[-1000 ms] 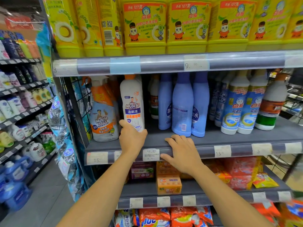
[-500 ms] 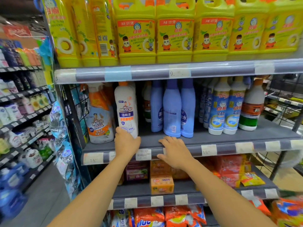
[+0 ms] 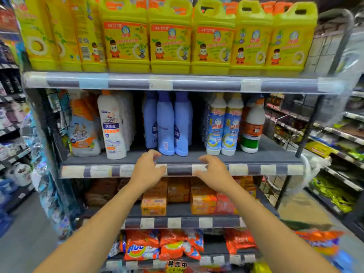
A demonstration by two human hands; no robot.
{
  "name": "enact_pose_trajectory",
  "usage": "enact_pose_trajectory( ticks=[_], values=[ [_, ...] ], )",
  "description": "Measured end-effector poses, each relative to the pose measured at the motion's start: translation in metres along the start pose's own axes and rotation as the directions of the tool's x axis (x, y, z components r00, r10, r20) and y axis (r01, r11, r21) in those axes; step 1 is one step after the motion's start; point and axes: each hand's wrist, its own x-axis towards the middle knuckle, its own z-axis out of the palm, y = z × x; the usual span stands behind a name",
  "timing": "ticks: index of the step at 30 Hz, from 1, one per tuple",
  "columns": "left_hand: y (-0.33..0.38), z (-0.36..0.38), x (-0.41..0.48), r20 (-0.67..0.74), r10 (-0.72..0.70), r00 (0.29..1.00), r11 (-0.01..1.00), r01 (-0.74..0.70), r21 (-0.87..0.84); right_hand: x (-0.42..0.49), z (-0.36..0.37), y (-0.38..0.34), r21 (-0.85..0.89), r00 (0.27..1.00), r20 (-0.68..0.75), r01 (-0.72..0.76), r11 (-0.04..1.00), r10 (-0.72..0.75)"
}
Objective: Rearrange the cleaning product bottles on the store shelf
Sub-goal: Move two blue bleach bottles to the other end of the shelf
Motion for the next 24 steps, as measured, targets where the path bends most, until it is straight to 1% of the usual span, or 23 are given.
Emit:
enact_pose_trajectory(
  ticks=[5, 7, 9, 12, 16, 19, 21, 24],
  values=[
    [0.012, 0.010, -0.003, 0.023, -0.062, 0.998, 0.998, 0.063, -0.020, 0.024, -0.005, -0.005, 0.074, 1.000, -0.010, 0.016, 0.997, -0.015],
    [0.013, 0.010, 0.005, 0.022, -0.084, 0.996, 0.994, 0.086, -0.064, 0.043, -0.002, -0.013, 0.139, 0.999, -0.033, 0.012, 0.990, -0.007],
    [0.011, 0.009, 0.016, 0.000, -0.079, 0.997, 0.995, 0.078, -0.060, 0.063, 0.004, -0.020, 0.219, 0.999, -0.042, -0.014, 0.976, 0.024],
    [0.012, 0.011, 0.026, -0.068, -0.052, 0.996, 0.995, 0.046, -0.088, 0.079, 0.014, -0.027, 0.311, 0.994, -0.092, -0.028, 0.950, 0.060],
    [0.009, 0.015, 0.063, -0.128, -0.028, 0.991, 0.984, 0.005, -0.177, 0.116, 0.033, -0.037, 0.455, 0.962, -0.249, 0.010, 0.890, 0.116],
    [0.010, 0.023, 0.084, -0.211, -0.038, 0.977, 0.961, -0.022, -0.275, 0.136, 0.046, -0.038, 0.530, 0.945, -0.303, 0.057, 0.846, 0.126],
    [0.010, 0.032, 0.094, -0.291, -0.055, 0.955, 0.948, -0.042, -0.316, 0.145, 0.054, -0.036, 0.546, 0.938, -0.323, 0.076, 0.834, 0.126],
    [0.013, 0.044, 0.110, -0.420, -0.104, 0.902, 0.930, -0.061, -0.363, 0.154, 0.062, -0.033, 0.495, 0.931, -0.351, 0.096, 0.863, 0.097]
  ],
)
